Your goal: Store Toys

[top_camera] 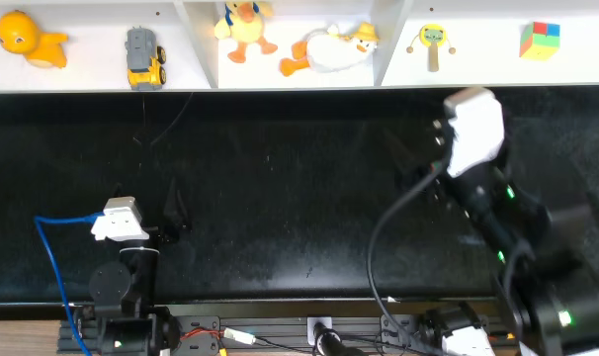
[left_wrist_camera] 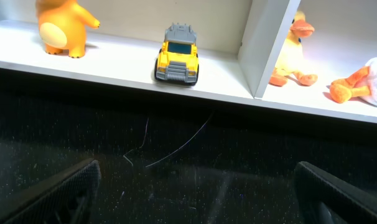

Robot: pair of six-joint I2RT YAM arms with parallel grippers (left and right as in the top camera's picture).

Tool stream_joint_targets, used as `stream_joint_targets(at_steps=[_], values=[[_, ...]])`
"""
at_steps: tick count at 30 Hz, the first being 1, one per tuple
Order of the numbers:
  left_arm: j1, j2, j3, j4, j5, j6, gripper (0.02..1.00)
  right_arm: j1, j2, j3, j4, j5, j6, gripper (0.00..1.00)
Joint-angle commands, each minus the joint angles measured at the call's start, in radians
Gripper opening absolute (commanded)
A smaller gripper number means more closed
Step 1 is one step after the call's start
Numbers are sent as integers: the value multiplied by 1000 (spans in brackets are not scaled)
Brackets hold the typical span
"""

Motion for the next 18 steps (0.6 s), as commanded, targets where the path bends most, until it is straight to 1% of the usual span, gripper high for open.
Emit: stream_joint_targets(at_steps=[1, 6, 9, 15, 18], values=[[-5, -10, -5, -1, 2, 7, 998, -2, -80, 8, -26, 5, -4, 996], [-5, -10, -5, -1, 2, 7, 998, -2, -173, -18, -66, 5, -11, 993], [-5, -10, -5, -1, 2, 7, 998, -2, -245, -125, -38, 5, 16, 996], [-5, -10, -5, -1, 2, 7, 998, -2, -458, -521, 278, 5, 224, 996], [-5, -10, -5, -1, 2, 7, 998, -2, -568, -702, 414, 5, 272, 996]])
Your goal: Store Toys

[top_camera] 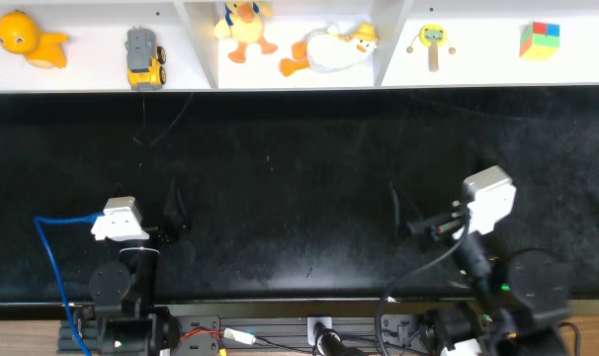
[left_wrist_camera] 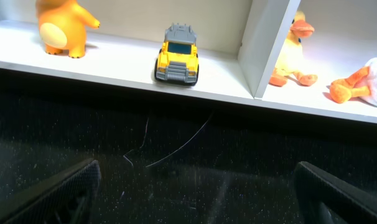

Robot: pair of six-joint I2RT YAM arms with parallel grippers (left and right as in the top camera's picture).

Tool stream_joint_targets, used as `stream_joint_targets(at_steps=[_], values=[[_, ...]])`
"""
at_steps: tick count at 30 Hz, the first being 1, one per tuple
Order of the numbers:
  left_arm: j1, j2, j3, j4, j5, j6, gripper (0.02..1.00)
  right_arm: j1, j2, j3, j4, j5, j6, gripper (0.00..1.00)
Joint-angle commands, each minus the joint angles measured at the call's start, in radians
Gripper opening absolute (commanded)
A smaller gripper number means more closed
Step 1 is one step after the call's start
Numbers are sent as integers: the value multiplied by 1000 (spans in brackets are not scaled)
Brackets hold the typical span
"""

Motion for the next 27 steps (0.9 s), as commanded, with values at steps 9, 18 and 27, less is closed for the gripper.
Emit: stream_joint_targets(at_steps=[9, 18, 27], values=[[-5, -10, -5, -1, 2, 7, 998, -3, -373, -518, 246, 38, 311, 996], [-5, -10, -5, -1, 2, 7, 998, -3, -370, -669, 395, 174, 441, 996], [-5, -10, -5, -1, 2, 7, 998, -3, -370, -669, 396, 185, 416, 996]])
